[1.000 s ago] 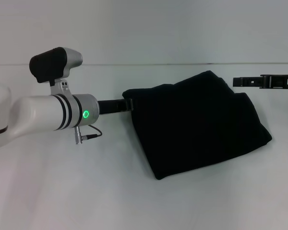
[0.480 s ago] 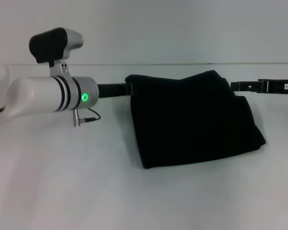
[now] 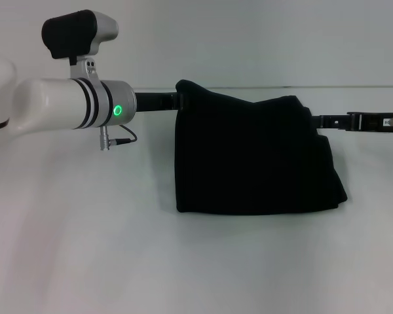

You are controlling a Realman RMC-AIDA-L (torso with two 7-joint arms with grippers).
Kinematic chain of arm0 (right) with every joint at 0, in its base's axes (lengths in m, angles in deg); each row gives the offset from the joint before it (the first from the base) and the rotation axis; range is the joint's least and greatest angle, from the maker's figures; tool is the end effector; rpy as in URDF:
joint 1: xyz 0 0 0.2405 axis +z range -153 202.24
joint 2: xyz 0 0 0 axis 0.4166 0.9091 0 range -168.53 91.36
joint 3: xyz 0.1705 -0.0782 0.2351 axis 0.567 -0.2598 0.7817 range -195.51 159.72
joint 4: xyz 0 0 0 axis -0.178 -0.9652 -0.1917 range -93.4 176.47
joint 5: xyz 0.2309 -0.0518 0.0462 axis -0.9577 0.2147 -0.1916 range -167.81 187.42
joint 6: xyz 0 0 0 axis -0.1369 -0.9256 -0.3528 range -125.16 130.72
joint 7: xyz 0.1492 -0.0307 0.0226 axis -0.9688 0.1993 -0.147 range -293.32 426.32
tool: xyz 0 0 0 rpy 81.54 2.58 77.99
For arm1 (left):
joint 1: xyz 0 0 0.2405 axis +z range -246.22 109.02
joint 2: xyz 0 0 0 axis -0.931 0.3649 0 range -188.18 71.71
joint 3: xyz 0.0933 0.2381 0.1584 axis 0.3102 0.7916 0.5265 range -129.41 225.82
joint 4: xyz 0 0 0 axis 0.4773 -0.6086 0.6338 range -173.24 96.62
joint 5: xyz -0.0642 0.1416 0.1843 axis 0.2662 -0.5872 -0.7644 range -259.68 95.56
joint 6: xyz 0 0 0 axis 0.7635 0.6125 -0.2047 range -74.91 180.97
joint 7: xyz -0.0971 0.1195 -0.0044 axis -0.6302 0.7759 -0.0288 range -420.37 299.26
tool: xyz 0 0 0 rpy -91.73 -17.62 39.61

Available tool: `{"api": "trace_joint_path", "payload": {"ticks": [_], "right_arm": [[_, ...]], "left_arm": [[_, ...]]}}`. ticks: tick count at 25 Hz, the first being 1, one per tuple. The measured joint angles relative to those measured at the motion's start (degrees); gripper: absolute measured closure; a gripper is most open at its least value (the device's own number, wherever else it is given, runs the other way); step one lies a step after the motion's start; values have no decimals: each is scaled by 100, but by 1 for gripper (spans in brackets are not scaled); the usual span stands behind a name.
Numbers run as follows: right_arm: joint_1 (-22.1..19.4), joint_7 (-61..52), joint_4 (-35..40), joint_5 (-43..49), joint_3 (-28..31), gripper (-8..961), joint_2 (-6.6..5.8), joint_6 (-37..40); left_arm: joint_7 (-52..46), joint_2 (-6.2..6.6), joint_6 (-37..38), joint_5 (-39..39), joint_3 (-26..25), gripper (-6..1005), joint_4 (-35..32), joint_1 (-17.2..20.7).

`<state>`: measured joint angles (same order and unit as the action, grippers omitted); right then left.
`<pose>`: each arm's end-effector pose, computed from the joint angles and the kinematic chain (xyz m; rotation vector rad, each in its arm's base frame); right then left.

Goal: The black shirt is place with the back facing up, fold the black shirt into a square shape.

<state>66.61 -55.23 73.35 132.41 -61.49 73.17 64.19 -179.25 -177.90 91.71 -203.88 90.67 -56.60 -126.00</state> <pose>0.3148 0.4908 0.0128 -2.2110 1.3437 0.4339 -0.2190 0.5363 -0.0923 -2.1689 -1.2684 -0.4598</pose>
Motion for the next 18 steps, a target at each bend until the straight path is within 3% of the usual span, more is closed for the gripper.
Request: {"api": "trace_joint_path", "payload": {"ticks": [4,10,15,18], "right_arm": [[14,5,0,0,-1,58,18,-74],[47,54,0,0,0,58,80,-225],[85,-14,-26,34,-29,58,86,-228],[170,-230,-225,82,-44,59,20,-196]], "left_arm": [[41,-46,-256,1,28,972,-111,66],[86,-21,-514,0,20,866,-167,165],[102,4,-41,0,28,778,-270,216],[185,-28,651,-1,37,546,-479,308]]}}
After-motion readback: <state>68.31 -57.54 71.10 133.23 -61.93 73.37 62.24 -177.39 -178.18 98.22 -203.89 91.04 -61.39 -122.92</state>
